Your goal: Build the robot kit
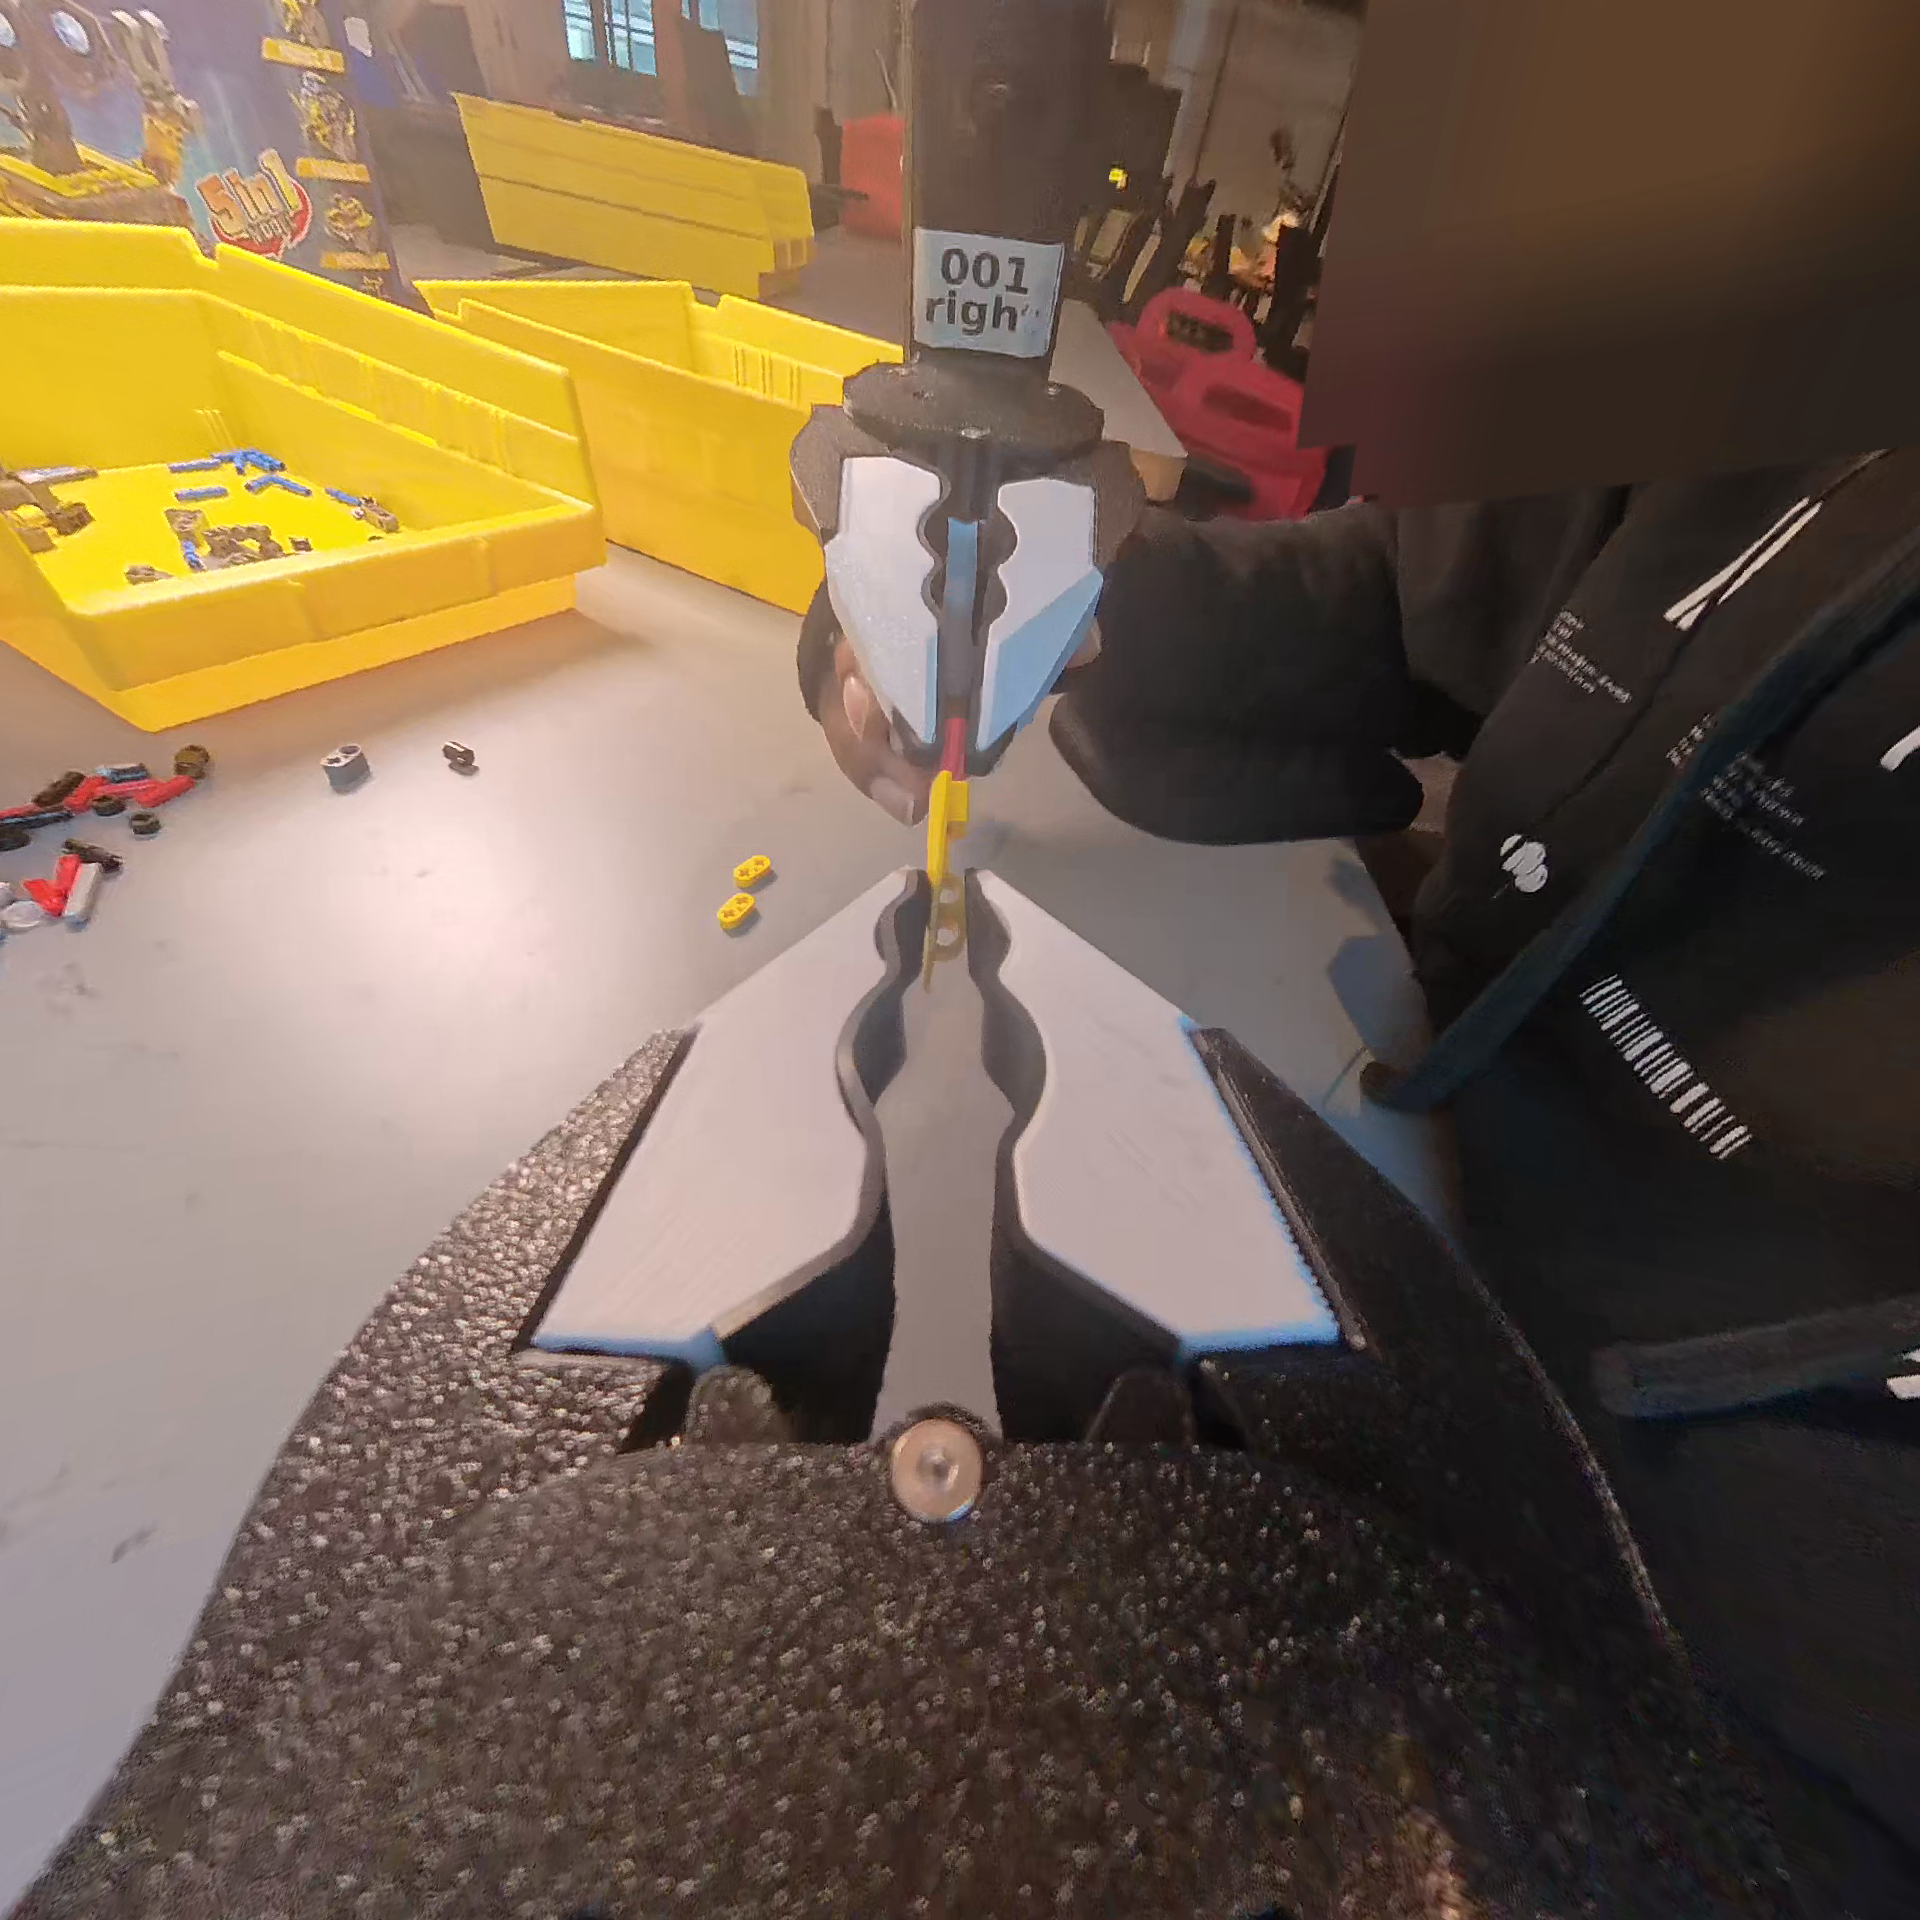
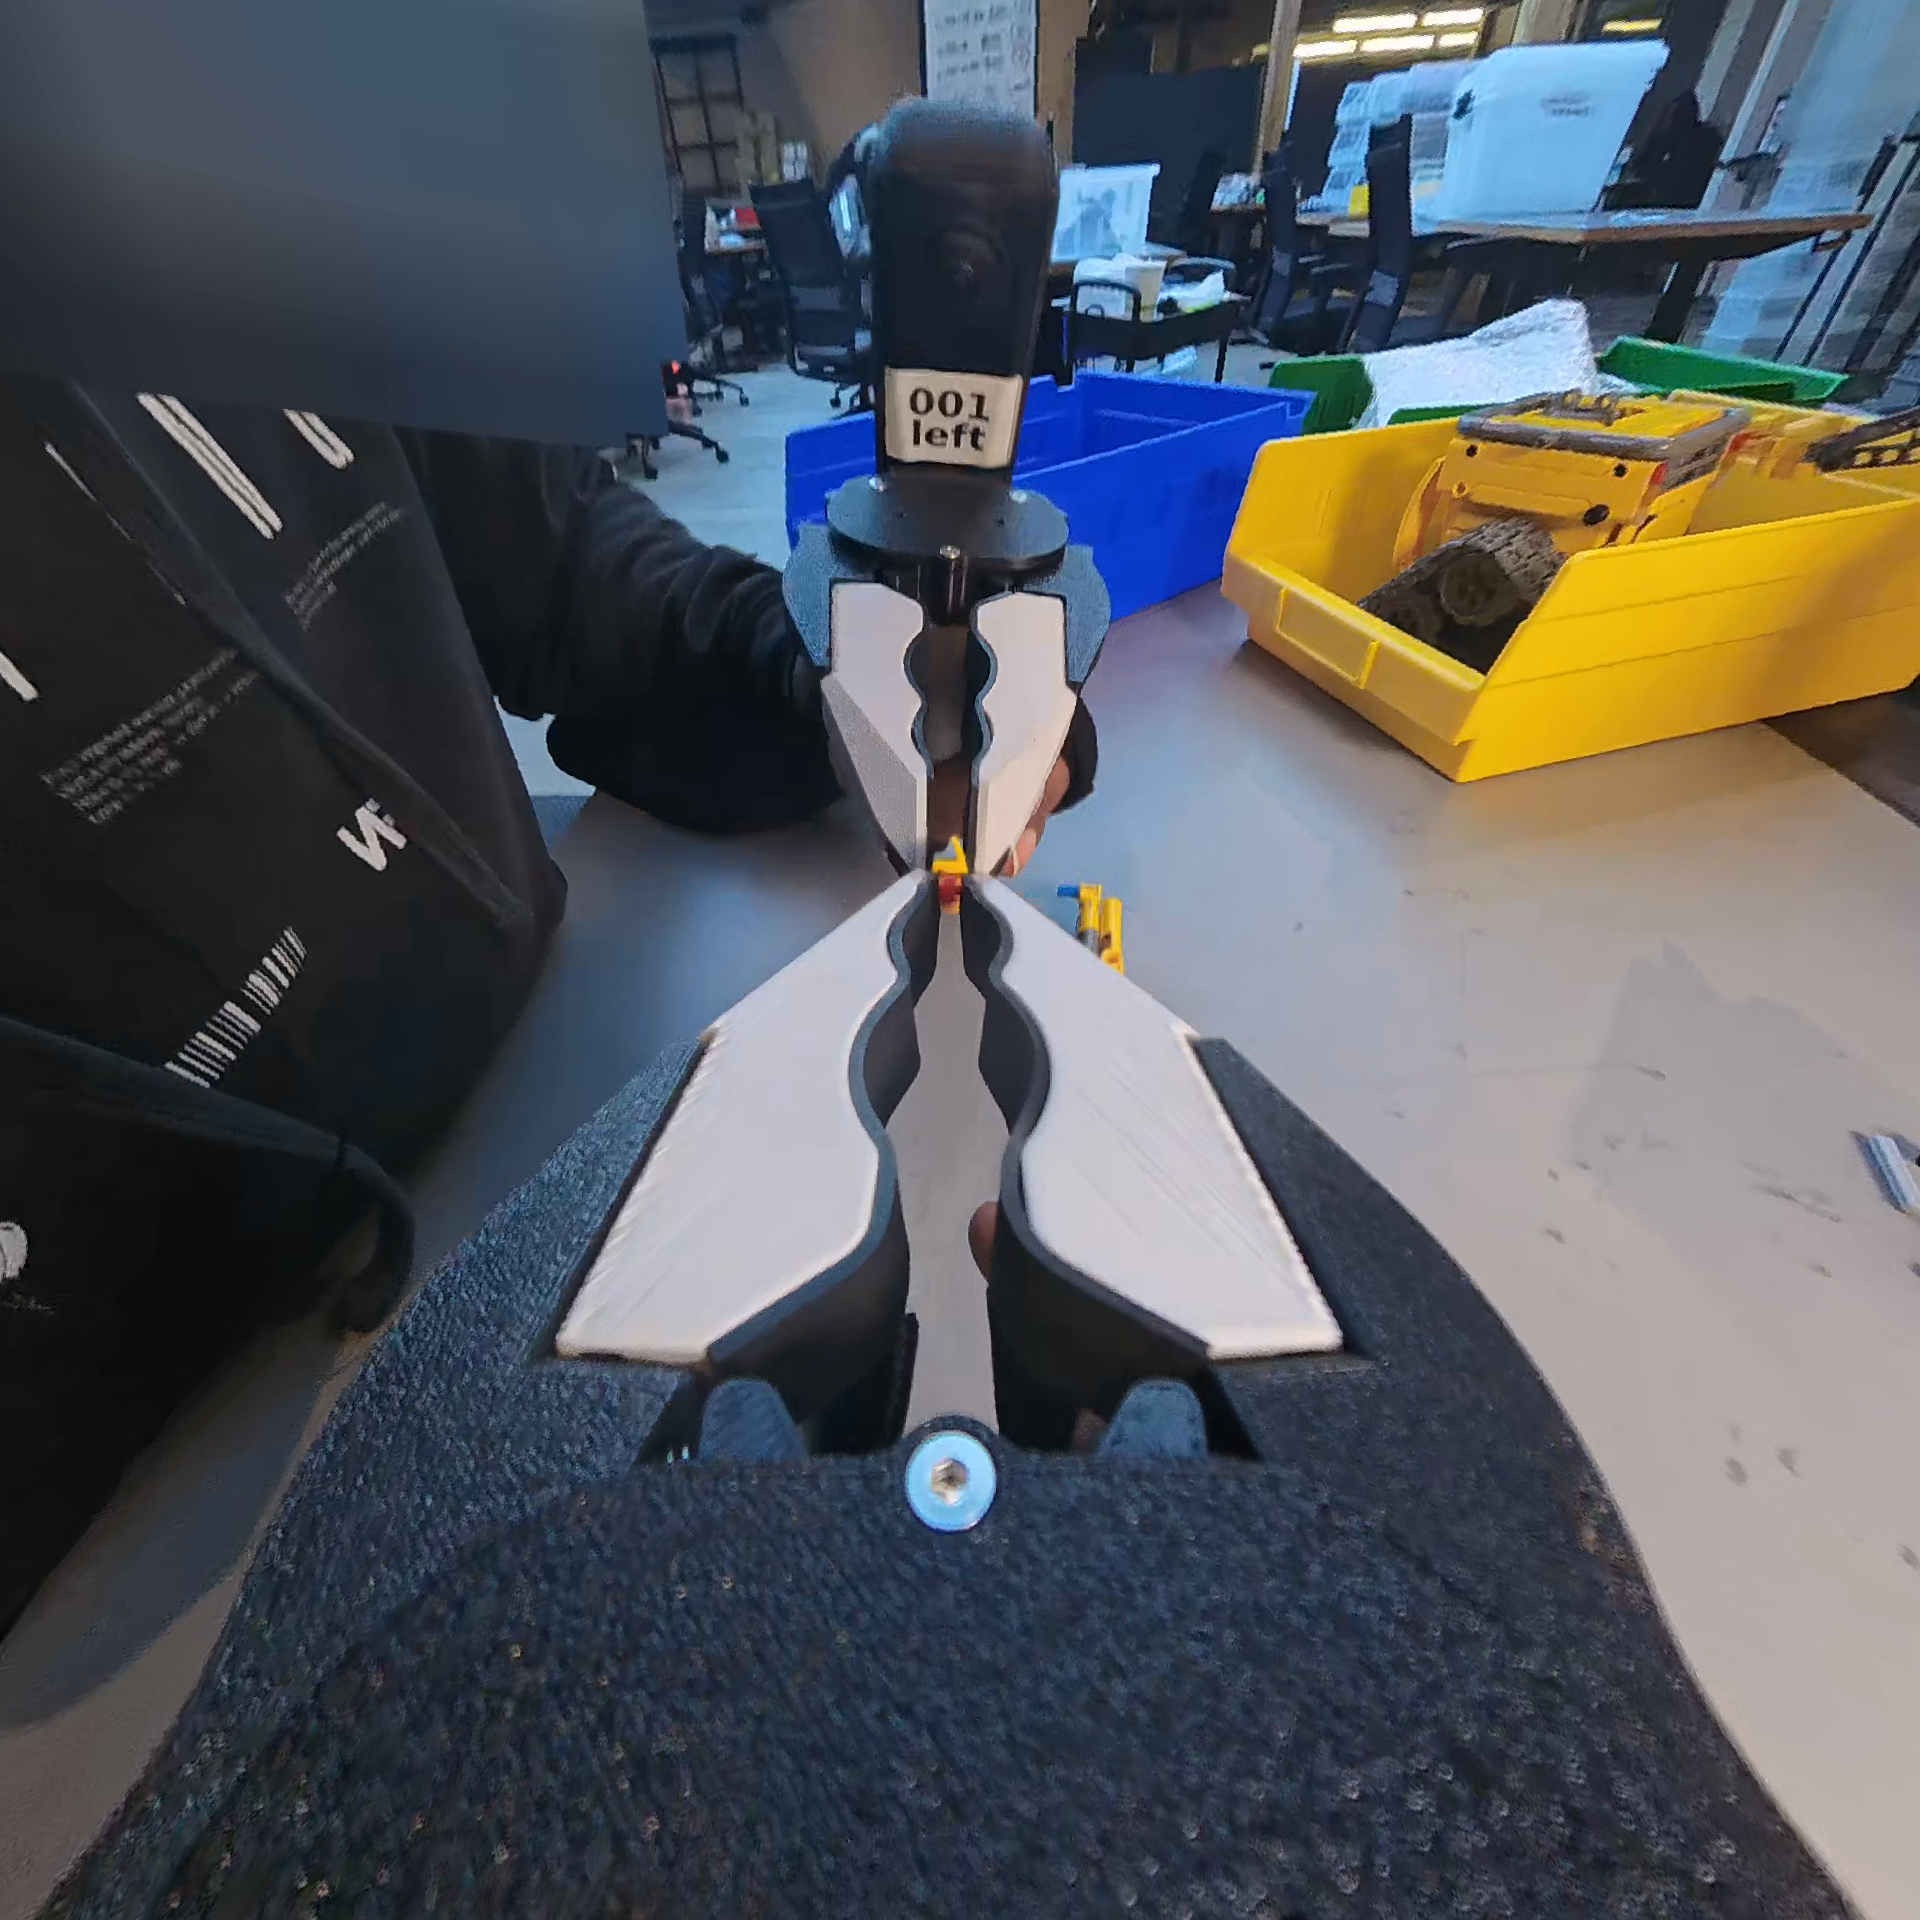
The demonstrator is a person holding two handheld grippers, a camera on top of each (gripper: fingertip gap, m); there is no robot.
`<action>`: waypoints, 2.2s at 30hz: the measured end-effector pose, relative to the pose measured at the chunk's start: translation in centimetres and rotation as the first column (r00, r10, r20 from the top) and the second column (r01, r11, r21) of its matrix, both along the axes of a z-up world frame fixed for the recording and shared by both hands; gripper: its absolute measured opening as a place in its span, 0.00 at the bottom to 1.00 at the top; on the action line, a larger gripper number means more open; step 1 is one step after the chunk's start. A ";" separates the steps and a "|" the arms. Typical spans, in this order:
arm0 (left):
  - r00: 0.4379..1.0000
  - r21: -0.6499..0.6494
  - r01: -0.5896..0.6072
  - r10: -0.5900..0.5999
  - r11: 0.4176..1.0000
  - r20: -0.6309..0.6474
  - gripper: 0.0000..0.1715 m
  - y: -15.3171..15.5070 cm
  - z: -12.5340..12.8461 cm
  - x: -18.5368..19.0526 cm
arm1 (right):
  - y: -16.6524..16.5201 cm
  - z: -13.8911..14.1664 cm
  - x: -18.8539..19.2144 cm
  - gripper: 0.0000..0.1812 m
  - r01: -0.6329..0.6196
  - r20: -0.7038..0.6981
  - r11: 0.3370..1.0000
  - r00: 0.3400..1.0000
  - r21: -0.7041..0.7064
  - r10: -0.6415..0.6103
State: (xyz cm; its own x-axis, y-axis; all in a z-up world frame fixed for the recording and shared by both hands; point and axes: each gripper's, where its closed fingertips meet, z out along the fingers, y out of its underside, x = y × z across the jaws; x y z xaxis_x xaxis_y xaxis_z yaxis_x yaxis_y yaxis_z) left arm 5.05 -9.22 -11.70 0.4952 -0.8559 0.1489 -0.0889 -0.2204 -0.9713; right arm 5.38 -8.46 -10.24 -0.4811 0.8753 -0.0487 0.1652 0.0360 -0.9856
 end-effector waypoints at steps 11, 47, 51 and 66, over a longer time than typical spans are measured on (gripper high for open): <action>0.998 -0.068 0.058 -0.060 0.996 -0.032 0.03 -0.7 -1.0 1.1 | -1.1 -0.1 -0.1 0.02 -0.029 0.047 0.999 0.998 0.014 0.028; 0.905 -0.233 -0.101 -0.008 0.967 -0.426 0.00 -0.3 -8.8 -0.1 | -0.8 -9.1 -0.6 0.02 -0.041 0.364 0.963 0.929 0.266 -0.061; 0.935 -0.235 -0.098 0.009 0.967 -0.355 0.00 0.0 -7.7 -0.2 | -0.8 -8.2 -0.8 0.02 -0.026 0.343 0.982 0.938 0.186 -0.040; 0.975 -0.242 -0.049 0.099 0.969 0.197 0.01 1.5 0.5 -0.8 | 1.7 1.8 -1.6 0.02 0.044 -0.030 0.925 0.998 -0.378 -0.060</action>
State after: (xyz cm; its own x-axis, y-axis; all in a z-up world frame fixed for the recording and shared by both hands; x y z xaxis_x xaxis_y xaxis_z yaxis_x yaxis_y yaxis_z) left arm 4.21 -7.75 -11.17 0.4931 -0.7466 0.4465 0.1332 -0.4425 -0.8868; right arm 3.77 -6.79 -8.39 -0.4437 0.8200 -0.3615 0.1166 -0.3472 -0.9305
